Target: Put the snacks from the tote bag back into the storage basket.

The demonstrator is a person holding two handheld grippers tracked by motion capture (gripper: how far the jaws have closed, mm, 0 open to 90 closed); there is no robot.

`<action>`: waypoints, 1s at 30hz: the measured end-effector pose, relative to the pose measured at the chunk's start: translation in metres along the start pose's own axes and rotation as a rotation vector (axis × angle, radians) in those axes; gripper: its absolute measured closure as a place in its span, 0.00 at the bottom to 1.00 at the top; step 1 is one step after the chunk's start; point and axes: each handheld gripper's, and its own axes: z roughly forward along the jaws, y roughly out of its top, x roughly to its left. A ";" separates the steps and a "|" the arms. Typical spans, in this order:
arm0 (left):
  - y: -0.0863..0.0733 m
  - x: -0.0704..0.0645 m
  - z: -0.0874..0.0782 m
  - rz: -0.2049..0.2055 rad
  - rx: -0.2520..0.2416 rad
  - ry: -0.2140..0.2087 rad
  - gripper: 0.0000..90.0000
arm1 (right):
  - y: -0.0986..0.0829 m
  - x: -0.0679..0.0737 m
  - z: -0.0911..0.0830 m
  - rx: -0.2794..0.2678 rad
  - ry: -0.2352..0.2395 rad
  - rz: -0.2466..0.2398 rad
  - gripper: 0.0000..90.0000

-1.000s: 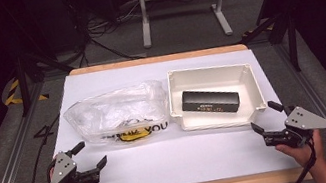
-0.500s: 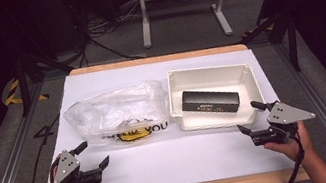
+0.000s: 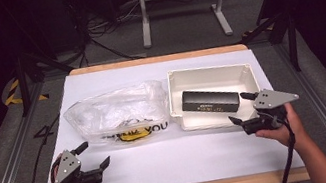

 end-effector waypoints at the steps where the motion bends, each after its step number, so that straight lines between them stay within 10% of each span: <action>1: 0.000 0.000 0.000 0.002 0.000 0.000 0.14 | 0.003 -0.002 0.003 0.009 0.010 -0.001 0.18; 30: 0.000 -0.002 0.003 0.010 0.017 -0.016 0.14 | 0.045 -0.041 0.104 0.417 0.197 -0.107 0.25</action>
